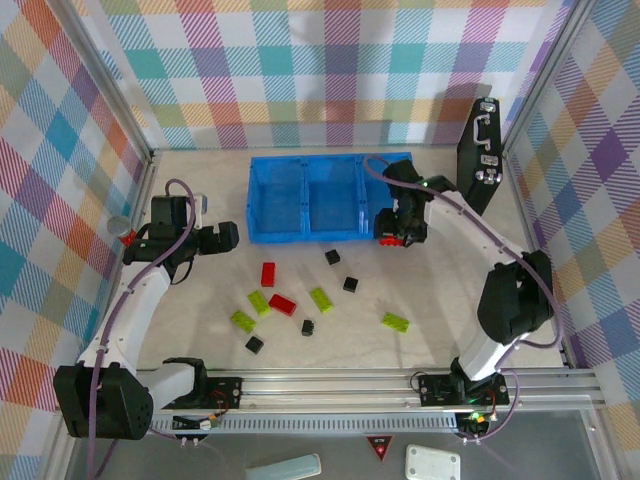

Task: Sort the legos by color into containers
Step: Place the lego in the container.

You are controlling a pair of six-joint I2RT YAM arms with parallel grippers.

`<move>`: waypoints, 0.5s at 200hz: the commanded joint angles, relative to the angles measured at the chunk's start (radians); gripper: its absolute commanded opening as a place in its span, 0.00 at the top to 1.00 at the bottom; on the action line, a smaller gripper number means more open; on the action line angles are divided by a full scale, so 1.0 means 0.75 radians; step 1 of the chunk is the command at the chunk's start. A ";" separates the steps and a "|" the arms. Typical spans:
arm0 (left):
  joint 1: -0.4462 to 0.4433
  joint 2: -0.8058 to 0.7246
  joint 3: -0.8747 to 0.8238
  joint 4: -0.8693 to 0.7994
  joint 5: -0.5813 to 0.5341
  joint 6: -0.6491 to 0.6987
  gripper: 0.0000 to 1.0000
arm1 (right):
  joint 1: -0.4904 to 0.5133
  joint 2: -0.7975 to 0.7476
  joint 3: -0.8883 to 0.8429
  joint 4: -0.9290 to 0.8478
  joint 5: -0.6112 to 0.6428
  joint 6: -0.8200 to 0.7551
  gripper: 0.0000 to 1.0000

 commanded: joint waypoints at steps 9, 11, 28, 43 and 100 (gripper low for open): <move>0.011 0.008 -0.001 -0.011 -0.026 0.032 0.00 | -0.054 0.152 0.188 -0.090 -0.058 -0.129 0.34; 0.011 0.009 0.000 -0.012 -0.025 0.032 0.00 | -0.056 0.162 0.196 -0.094 -0.060 -0.135 0.34; 0.011 0.011 0.001 -0.013 -0.031 0.033 0.00 | -0.077 0.249 0.306 -0.113 -0.068 -0.177 0.34; 0.013 0.010 0.001 -0.016 -0.039 0.034 0.00 | -0.099 0.326 0.397 -0.144 -0.077 -0.207 0.34; 0.013 0.011 0.001 -0.020 -0.056 0.043 0.00 | -0.158 0.562 0.651 -0.263 -0.128 -0.303 0.34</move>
